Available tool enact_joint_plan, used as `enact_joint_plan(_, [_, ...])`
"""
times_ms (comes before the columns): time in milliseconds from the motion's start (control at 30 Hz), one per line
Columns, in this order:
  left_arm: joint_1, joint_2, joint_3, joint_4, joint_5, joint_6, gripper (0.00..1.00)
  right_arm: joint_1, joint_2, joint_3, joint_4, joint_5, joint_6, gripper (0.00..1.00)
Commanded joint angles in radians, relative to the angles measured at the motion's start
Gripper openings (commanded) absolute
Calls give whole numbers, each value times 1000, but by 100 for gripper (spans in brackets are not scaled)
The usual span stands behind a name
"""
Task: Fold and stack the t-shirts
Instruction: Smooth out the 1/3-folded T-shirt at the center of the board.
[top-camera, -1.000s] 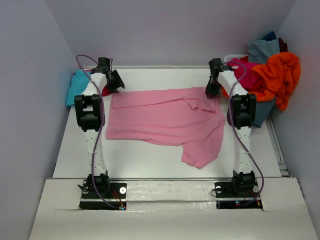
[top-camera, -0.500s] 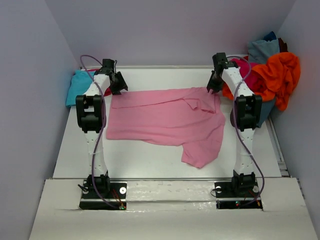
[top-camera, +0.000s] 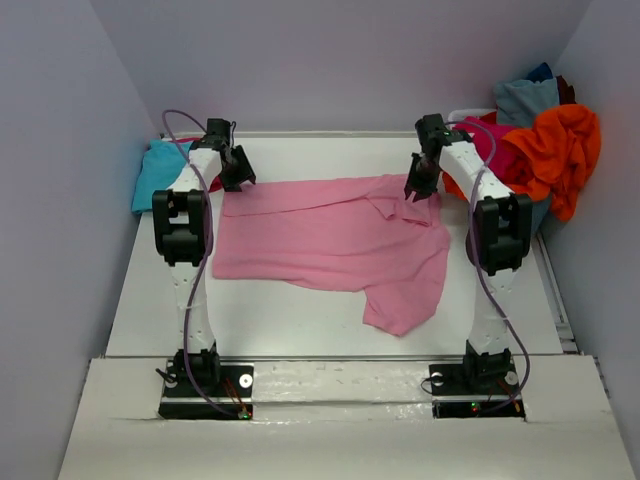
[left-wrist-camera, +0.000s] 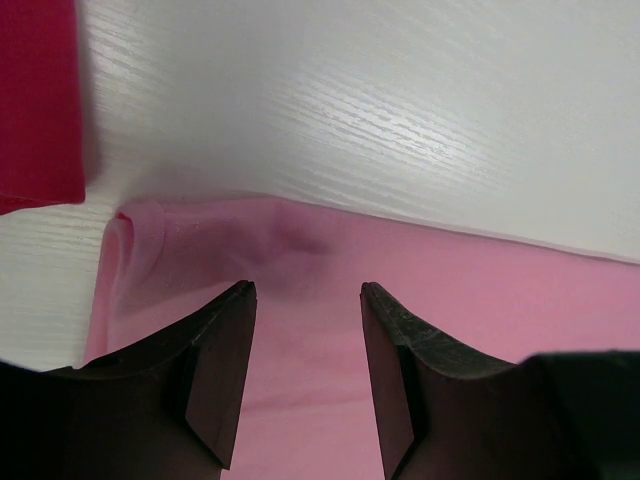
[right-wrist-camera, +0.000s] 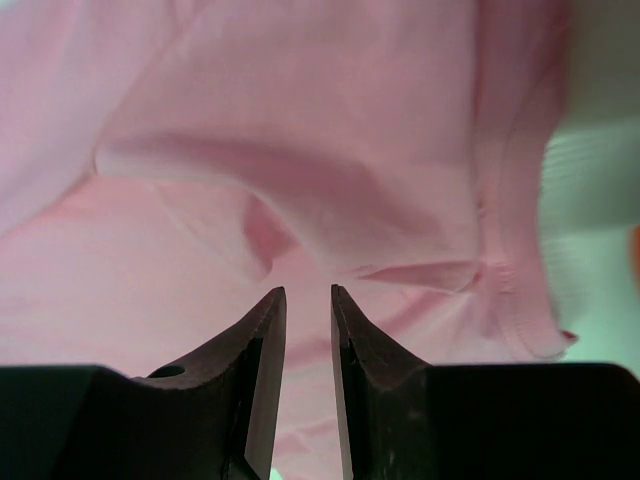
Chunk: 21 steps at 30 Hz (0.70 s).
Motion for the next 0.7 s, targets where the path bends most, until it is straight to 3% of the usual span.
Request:
enact_joint_plan(0, [-1, -59, -10, -23, -13, 15, 57, 57, 0, -52, 29, -59, -20, 31])
enact_joint_plan(667, [-1, -44, 5, -32, -16, 19, 57, 127, 20, -138, 55, -78, 3, 30])
